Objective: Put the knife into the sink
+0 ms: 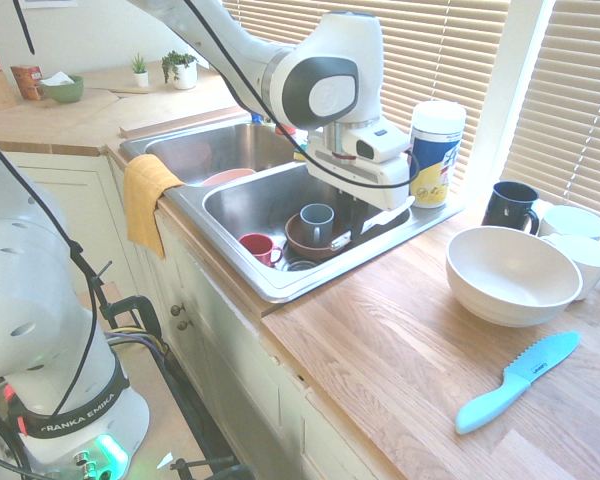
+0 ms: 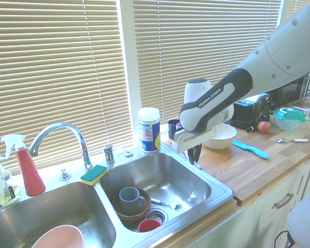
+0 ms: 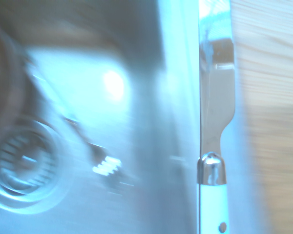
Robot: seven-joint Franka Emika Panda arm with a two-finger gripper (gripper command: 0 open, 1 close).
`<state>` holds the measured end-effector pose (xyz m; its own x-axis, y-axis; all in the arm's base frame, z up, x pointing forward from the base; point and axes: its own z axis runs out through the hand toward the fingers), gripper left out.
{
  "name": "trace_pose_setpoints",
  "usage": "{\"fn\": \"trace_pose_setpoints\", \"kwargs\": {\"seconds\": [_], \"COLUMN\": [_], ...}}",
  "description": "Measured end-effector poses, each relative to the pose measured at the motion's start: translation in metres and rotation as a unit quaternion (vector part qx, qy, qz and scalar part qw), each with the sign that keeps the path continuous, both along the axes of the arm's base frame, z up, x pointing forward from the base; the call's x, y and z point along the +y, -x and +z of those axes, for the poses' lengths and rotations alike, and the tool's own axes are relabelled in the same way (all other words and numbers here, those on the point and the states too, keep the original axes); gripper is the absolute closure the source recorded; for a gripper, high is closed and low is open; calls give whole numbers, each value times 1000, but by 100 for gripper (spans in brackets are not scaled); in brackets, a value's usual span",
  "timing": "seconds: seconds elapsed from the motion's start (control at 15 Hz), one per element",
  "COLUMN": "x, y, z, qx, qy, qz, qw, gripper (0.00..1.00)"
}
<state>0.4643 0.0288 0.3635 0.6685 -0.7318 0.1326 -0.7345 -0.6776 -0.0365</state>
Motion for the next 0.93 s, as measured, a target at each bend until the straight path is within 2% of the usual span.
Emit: {"fn": "trace_pose_setpoints", "kwargs": {"seconds": [0.33, 0.6, 0.93], "x": [94, 112, 112], "y": [-7, -9, -16], "z": [-31, -69, -129], "qx": [-20, -17, 6], "qy": [-4, -12, -25], "qz": [-23, -12, -13], "qw": [1000, 1000, 1000], "gripper": [100, 100, 100]}}
